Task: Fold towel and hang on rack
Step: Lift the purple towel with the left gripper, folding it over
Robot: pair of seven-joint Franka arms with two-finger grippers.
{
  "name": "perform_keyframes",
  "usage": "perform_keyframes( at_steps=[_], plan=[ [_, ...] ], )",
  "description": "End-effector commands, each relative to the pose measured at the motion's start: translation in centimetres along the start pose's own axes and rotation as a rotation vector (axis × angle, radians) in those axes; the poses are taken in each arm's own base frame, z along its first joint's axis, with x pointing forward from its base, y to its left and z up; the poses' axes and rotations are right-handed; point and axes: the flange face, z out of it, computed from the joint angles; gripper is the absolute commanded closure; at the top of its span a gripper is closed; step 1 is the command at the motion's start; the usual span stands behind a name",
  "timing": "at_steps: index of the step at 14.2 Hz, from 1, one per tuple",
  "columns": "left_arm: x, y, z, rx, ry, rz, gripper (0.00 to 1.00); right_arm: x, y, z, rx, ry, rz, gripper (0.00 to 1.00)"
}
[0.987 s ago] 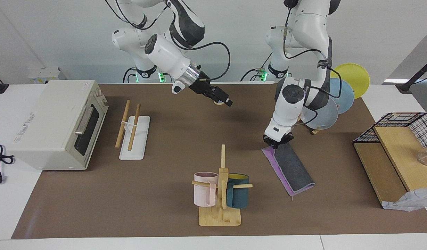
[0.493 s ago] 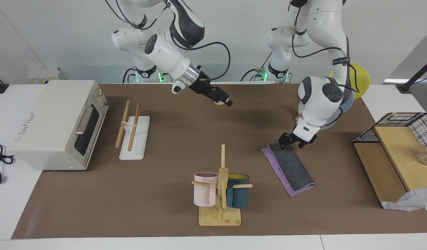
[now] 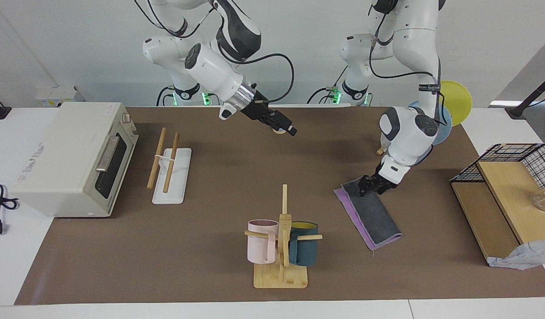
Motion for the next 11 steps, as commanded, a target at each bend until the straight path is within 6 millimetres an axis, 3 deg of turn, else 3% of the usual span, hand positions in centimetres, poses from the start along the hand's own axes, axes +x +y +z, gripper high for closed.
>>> perform_keyframes(
  at_steps=[1,4,5,7,11],
  plan=[
    [-0.3,0.1,0.4,-0.024,0.005,-0.007,0.61,0.1,0.3,0.0,0.019,-0.003,0.014,0.0],
    [-0.3,-0.2,0.5,-0.024,-0.001,-0.01,0.95,0.1,-0.1,-0.1,0.027,0.0,0.062,0.0],
    [-0.2,-0.3,0.5,-0.024,-0.003,-0.01,1.0,0.2,-0.3,-0.2,0.046,0.016,0.086,0.0],
    [0.1,-0.1,0.0,-0.027,-0.009,-0.01,1.0,-1.6,-0.6,1.3,0.078,0.039,0.159,0.0],
    [2.1,0.8,-3.4,-0.043,-0.048,-0.038,1.0,-1.8,-1.0,1.5,0.118,0.058,0.308,0.0]
  ],
)
